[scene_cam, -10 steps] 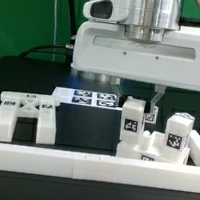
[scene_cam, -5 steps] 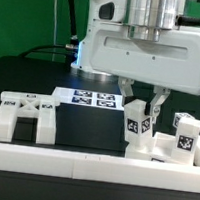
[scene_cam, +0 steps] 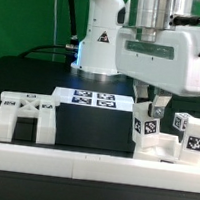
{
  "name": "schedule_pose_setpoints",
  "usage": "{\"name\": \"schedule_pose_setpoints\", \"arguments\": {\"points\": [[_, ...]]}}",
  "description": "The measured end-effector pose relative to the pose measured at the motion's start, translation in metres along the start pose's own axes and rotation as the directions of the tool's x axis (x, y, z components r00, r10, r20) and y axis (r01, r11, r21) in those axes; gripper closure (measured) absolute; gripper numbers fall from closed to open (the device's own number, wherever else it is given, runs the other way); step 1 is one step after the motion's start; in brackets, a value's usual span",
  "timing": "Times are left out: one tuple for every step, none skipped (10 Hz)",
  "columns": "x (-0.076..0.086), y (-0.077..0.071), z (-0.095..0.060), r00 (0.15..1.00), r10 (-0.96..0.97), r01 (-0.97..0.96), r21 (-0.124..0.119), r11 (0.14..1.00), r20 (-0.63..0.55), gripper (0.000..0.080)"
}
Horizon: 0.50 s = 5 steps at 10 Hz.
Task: Assemble chair
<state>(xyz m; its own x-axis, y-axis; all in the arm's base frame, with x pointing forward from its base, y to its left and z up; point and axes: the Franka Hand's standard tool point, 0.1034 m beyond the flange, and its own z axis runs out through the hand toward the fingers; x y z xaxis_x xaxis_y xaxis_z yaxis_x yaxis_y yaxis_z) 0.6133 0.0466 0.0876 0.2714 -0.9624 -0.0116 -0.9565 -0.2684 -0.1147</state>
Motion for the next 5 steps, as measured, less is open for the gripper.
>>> {"name": "schedule_pose_setpoints", "arguments": {"points": [[-0.002, -0.001, 0.0003, 0.997, 0.08, -0.08, 0.005, 0.997, 0.006, 0.0505], [-0.0034, -0.0024, 0.0005, 0.99, 0.14, -0.14, 0.007, 0.99, 0.011, 0.0505], [-0.0047, -0.0037, 0.0007, 0.974, 0.226, -0.227, 0.009, 0.974, 0.022, 0.0505], [-0.0053, -0.0042, 0.0008, 0.959, 0.282, -0.282, 0.009, 0.959, 0.028, 0.0505], [-0.0062, -0.0044, 0.0009, 0.949, 0.315, -0.315, 0.008, 0.949, 0.032, 0.0505]]}}
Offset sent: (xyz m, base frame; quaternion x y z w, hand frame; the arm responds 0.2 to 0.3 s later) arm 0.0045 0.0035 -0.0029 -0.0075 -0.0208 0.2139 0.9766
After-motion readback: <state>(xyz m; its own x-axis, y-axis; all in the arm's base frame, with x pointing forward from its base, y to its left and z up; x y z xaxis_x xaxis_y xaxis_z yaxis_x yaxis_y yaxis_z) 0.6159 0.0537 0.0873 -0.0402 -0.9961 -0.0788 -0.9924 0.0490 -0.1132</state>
